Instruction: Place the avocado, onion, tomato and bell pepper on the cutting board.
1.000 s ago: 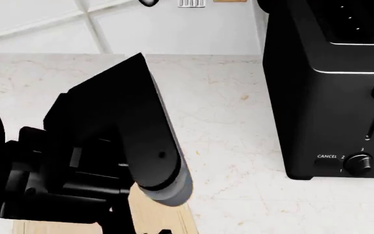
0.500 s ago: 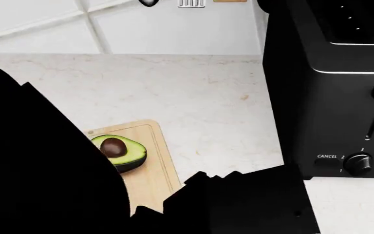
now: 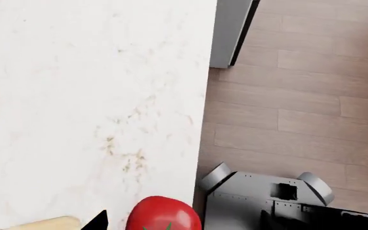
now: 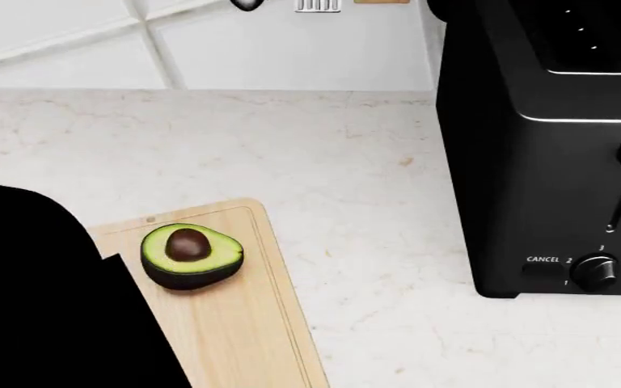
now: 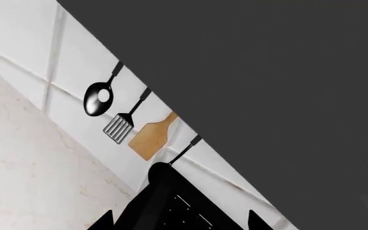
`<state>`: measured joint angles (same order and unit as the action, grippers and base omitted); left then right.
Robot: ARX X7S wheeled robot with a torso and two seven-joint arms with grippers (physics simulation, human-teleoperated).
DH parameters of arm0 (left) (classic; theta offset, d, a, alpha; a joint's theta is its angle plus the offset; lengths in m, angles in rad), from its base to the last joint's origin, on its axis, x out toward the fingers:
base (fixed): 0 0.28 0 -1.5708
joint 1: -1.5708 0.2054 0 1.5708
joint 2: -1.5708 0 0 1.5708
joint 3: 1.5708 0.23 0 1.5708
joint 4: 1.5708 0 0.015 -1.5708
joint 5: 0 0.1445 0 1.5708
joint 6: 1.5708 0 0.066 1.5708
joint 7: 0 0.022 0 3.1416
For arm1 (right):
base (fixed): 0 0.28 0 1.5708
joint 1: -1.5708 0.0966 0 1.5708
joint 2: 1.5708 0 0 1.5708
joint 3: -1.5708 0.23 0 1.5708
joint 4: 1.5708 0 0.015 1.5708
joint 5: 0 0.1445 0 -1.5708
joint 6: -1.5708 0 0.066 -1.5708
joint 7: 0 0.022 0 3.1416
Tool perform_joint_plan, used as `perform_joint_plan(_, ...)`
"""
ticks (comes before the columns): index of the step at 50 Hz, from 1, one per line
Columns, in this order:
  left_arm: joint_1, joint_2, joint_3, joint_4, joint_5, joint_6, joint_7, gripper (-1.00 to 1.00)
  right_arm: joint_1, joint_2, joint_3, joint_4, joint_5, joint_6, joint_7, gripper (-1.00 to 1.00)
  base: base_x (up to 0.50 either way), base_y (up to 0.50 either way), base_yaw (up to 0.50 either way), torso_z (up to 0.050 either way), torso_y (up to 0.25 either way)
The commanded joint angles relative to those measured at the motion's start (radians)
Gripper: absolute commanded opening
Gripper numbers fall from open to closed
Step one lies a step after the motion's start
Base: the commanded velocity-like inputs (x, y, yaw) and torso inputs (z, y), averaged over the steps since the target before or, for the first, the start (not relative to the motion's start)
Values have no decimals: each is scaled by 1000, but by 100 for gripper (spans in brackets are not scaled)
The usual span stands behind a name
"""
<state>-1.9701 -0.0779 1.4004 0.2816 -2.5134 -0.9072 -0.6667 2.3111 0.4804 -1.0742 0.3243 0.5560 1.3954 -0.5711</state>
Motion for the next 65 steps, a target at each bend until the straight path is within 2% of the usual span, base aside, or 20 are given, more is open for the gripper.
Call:
perform_joint_plan(1, -32, 32, 27, 1, -22, 11, -18, 100, -6, -23, 40, 14, -42, -1, -33, 100, 0, 0, 0, 0, 0)
perform_joint_plan(7, 3, 30, 63, -19, 55, -17, -6, 100, -21, -16, 48, 1, -43, 7, -26, 100, 0, 0, 0, 0, 0)
perform_joint_plan(20, 40, 61, 97, -17, 105, -18, 1, 100, -29, 5, 63, -39, -41, 36, -19, 100, 0, 0, 0, 0, 0)
perform_joint_plan(25, 23, 76, 97, -19, 124, -6, 39, 100, -31, 13, 68, -49, -40, 44, -18, 100, 0, 0, 0, 0, 0)
perform_joint_plan(38, -25, 78, 187, 13, 179, 89, 163, 100, -17, 18, 58, -49, -48, 50, -31, 100, 0, 0, 0, 0, 0)
perform_joint_plan(65, 114, 78, 195, 30, 251, 40, 113, 100, -26, 41, 76, -82, -54, 77, -31, 100, 0, 0, 0, 0, 0)
